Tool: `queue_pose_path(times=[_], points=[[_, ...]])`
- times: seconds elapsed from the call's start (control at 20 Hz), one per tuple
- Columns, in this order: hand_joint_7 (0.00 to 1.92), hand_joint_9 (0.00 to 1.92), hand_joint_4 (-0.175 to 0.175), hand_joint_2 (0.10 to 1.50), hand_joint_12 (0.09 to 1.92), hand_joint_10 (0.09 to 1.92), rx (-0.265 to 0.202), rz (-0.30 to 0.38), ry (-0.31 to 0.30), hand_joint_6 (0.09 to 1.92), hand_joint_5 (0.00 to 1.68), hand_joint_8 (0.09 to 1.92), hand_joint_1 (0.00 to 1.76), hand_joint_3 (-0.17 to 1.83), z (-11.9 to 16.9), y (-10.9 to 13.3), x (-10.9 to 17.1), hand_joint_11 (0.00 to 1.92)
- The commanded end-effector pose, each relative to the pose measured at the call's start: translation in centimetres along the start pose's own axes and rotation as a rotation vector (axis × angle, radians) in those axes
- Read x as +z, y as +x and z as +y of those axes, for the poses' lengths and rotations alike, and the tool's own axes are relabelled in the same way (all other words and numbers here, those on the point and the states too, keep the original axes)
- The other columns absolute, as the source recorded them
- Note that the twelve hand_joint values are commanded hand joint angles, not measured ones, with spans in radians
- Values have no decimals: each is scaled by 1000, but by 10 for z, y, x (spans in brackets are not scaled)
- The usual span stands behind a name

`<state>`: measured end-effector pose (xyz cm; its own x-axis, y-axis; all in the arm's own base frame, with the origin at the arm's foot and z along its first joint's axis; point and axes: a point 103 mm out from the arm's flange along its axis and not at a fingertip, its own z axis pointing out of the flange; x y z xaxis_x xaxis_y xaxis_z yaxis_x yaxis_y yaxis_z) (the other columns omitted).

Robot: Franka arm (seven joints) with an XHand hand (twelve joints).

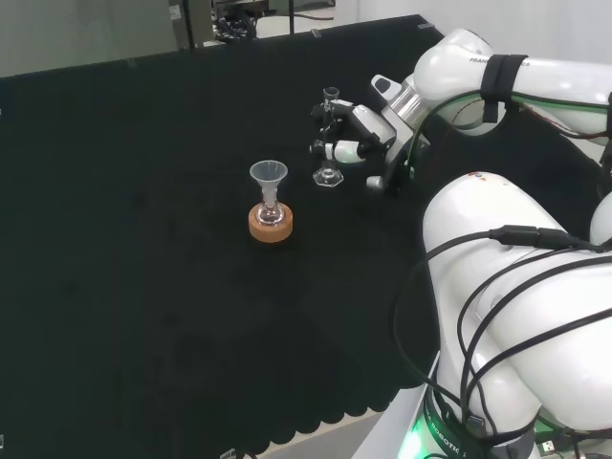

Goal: Put the graduated cylinder back on the table.

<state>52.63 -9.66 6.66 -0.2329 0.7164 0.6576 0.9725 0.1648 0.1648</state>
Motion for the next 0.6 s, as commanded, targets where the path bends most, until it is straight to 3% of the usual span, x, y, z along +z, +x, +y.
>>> queue_pose_path(times=[0.05, 0.35, 0.6], points=[[354, 803, -76, 895, 1340, 87, 15, 25, -3, 438, 338, 700, 848, -175, 3, 1, -9, 298], [256, 703, -80, 878, 1378, 87, 32, 11, -13, 333, 325, 704, 808, -175, -5, 4, -31, 195], [101, 590, -95, 865, 1420, 87, 33, -22, -33, 152, 240, 709, 784, -175, -15, 23, -58, 108]])
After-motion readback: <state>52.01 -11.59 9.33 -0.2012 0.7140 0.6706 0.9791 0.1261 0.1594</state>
